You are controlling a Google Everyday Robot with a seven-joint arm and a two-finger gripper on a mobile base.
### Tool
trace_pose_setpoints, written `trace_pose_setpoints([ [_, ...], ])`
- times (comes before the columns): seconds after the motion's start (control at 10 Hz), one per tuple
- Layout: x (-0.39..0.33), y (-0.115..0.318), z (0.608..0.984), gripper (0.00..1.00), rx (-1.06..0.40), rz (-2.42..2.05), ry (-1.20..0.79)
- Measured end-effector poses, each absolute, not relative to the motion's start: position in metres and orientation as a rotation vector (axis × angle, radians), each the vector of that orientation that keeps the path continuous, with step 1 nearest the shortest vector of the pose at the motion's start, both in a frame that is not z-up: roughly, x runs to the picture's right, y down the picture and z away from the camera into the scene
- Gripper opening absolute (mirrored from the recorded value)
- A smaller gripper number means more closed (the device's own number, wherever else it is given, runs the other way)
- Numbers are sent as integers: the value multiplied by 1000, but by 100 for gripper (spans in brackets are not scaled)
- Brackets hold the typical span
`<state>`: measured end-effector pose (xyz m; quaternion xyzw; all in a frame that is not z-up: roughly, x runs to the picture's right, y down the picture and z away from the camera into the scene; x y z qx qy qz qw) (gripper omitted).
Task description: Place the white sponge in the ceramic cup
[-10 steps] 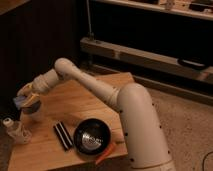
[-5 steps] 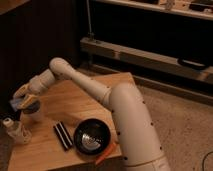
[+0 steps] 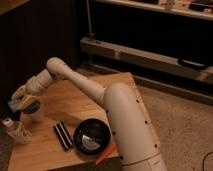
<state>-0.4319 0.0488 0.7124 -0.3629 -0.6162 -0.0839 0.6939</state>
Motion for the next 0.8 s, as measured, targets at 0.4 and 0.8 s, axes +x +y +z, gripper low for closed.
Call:
trace_pose_setpoints([
  [0.4, -428, 47, 716, 80, -833, -182, -1385],
  [0.8, -425, 45, 717, 80, -871, -171, -1420],
])
